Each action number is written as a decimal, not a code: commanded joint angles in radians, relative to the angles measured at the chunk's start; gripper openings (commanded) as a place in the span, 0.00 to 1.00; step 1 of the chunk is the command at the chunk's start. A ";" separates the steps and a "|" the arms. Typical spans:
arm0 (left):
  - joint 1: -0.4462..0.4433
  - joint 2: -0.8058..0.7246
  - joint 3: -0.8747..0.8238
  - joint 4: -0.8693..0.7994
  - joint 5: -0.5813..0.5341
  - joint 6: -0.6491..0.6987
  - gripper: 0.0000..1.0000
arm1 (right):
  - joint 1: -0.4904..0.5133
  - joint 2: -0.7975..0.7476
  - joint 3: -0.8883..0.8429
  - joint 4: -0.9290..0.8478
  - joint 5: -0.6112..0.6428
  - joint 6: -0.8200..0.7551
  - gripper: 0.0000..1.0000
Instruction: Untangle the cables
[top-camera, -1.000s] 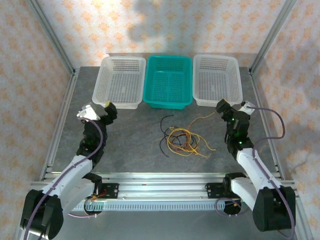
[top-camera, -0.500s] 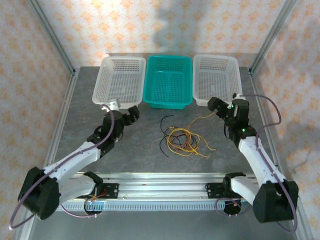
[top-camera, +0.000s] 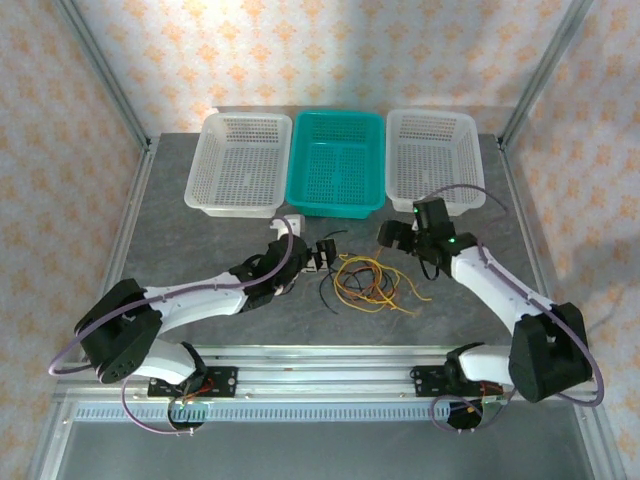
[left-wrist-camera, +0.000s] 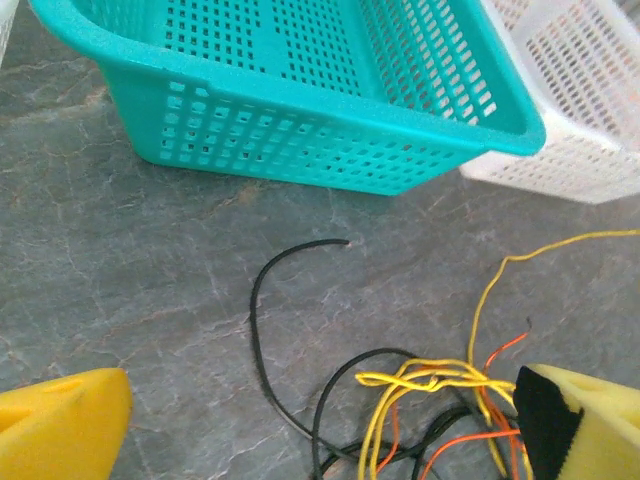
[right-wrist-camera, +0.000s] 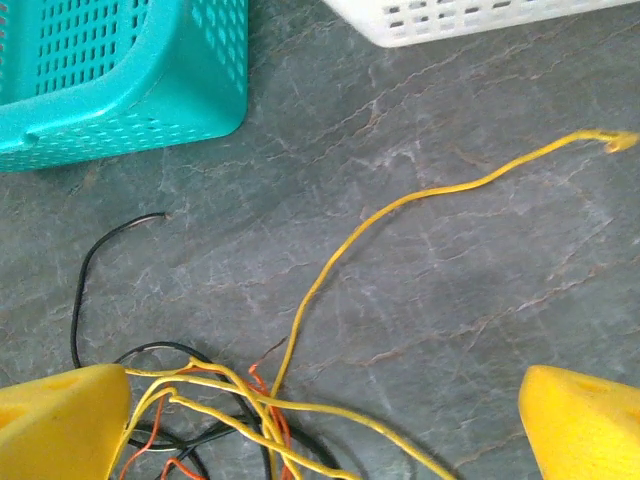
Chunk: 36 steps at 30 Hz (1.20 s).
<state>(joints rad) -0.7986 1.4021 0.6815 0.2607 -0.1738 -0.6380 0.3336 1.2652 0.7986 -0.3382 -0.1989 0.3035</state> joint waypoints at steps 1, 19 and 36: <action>-0.001 -0.010 -0.038 0.067 -0.006 -0.092 0.99 | 0.040 0.023 0.030 -0.016 0.124 0.077 1.00; -0.007 0.019 -0.039 0.114 0.063 -0.080 0.99 | 0.144 0.027 0.059 -0.034 0.541 0.223 0.71; -0.065 0.241 0.101 0.255 0.206 -0.058 0.99 | -0.036 0.163 -0.026 0.305 0.458 0.043 0.71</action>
<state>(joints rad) -0.8600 1.6291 0.7589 0.4561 -0.0006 -0.7017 0.3164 1.3956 0.7628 -0.1036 0.2417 0.3836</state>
